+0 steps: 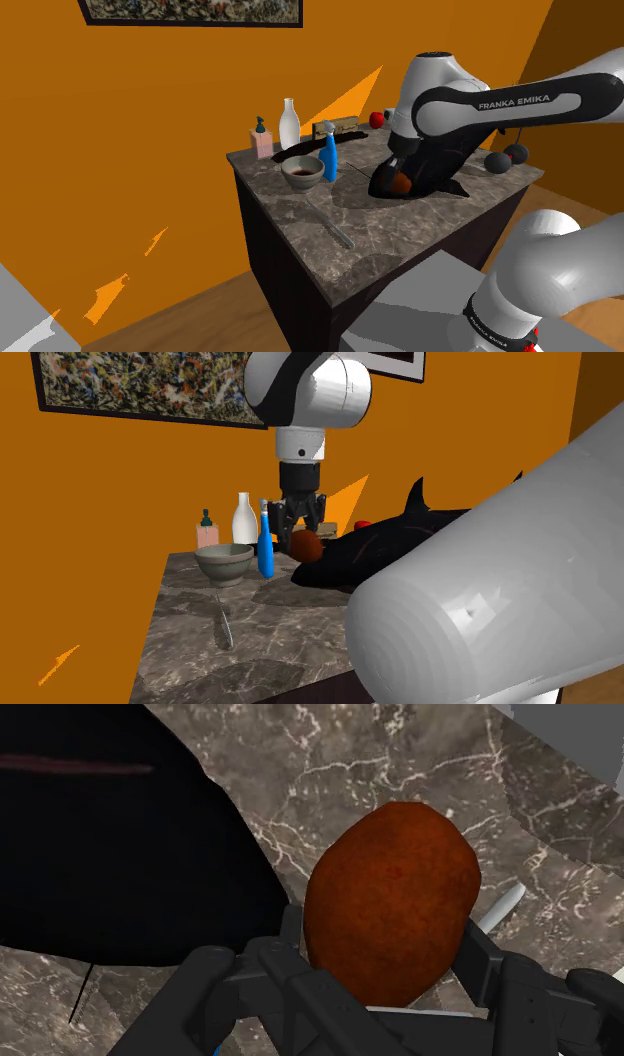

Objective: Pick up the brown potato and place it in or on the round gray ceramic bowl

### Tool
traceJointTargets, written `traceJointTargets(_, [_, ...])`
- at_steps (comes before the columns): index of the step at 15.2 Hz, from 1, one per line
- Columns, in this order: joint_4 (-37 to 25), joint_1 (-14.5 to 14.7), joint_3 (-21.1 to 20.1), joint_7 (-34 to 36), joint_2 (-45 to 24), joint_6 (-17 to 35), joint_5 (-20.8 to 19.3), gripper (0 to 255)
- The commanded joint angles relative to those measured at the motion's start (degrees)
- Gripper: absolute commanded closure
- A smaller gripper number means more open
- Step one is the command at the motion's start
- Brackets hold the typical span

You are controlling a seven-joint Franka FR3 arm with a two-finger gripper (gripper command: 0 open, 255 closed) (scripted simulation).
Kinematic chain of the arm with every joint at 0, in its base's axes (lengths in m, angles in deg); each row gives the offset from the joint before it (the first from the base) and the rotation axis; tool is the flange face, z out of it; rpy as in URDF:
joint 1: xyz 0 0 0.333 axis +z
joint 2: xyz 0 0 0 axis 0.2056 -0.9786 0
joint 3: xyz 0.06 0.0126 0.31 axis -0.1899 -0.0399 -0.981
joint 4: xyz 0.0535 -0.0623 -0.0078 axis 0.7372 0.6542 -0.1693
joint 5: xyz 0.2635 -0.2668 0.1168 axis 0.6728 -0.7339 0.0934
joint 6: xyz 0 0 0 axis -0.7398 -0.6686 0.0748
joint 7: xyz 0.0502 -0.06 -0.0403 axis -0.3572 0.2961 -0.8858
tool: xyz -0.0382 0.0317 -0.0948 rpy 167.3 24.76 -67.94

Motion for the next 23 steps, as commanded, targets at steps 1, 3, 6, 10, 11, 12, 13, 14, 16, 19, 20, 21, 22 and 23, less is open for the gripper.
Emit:
traceJointTargets(1, [-1.4,0.1,-0.1,-0.1,0.4,-1.8,0.1,255])
traceJointTargets(3, [-2.8,0.1,-0.2,-0.2,0.6,-3.4,0.3,255])
traceJointTargets(6, [-5.5,0.5,-0.4,0.0,-2.0,-3.6,0.6,255])
traceJointTargets(10, [-12.6,1.5,-0.9,1.0,-12.2,-0.5,1.5,255])
traceJointTargets(11, [-14.5,1.8,-1.0,1.1,-14.6,0.0,1.7,255])
traceJointTargets(12, [-16.5,2.0,-1.1,1.3,-17.0,0.5,1.9,255])
traceJointTargets(13, [-18.5,2.1,-1.2,1.4,-19.4,0.8,2.1,255])
traceJointTargets(14, [-20.6,2.3,-1.2,1.6,-21.8,1.1,2.3,255])
traceJointTargets(16, [-24.9,2.7,-1.4,1.8,-26.4,1.4,2.7,255])
traceJointTargets(19, [-31.9,3.1,-1.6,2.0,-33.3,1.2,3.3,255])
traceJointTargets(20, [-34.4,3.2,-1.6,2.1,-35.6,1.0,3.5,255])
traceJointTargets(21, [-36.9,3.3,-1.7,2.2,-37.8,0.7,3.7,255])
traceJointTargets(22, [-39.5,3.4,-1.8,2.2,-40.1,0.3,3.9,255])
traceJointTargets(23, [-42.2,3.4,-1.8,2.2,-42.4,-0.1,4.1,255])
